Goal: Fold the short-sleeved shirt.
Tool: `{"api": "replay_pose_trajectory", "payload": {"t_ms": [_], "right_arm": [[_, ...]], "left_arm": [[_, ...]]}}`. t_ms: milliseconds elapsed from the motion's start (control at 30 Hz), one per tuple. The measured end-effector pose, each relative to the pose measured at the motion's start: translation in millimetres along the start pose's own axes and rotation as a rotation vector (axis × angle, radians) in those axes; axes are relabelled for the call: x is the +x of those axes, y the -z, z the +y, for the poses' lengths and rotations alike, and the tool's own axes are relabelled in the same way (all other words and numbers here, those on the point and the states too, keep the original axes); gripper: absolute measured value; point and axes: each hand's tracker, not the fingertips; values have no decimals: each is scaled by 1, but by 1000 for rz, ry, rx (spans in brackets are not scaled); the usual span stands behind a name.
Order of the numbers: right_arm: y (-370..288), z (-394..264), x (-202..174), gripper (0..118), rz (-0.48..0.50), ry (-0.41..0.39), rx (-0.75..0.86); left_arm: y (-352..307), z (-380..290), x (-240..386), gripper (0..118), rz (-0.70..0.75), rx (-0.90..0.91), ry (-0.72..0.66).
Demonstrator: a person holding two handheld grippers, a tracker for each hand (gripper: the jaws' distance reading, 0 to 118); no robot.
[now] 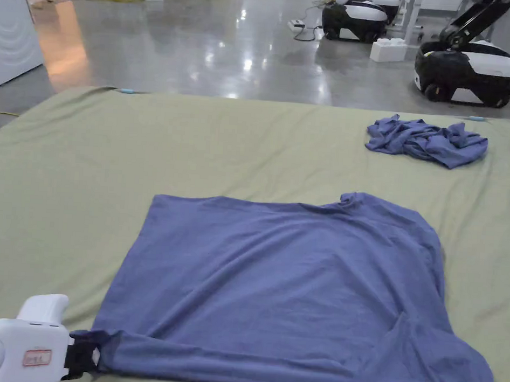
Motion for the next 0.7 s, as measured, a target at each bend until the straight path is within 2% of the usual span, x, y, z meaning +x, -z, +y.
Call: {"api": "replay_pose_trajectory", "payload": {"t_ms": [100, 233, 300, 367, 433, 500, 567, 600, 633, 667, 700], "right_arm": [[0, 33, 3, 10, 8, -19, 3], [15, 85, 1, 10, 31, -14, -6], [34, 117, 0, 10, 21, -16, -41], [56, 141, -4, 10, 27, 39, -96], [81, 160, -5, 10, 34, 41, -126], [105, 169, -12, 10, -24, 21, -186], [121, 174, -11, 10, -13, 30, -199], [128, 176, -10, 13, -21, 35, -212], [142, 179, -3, 23, -41, 53, -238], [146, 179, -1, 45, -64, 76, -247], [149, 179, 0, 45, -84, 83, -257]], "left_arm": [[-5, 24, 1, 8, -60, 15, -56], [7, 67, 7, 8, -58, 33, -47], [23, 88, 9, 8, -78, 16, -81], [44, 104, 9, 8, -88, -4, -116], [64, 113, 10, 8, -80, -28, -143], [84, 120, 12, 8, -65, -47, -157], [96, 122, 13, 8, -58, -54, -171], [101, 123, 13, 8, -47, -61, -172], [105, 122, 14, 8, -41, -61, -175], [109, 121, 15, 8, -33, -61, -177], [113, 121, 15, 8, -24, -72, -173]]}}
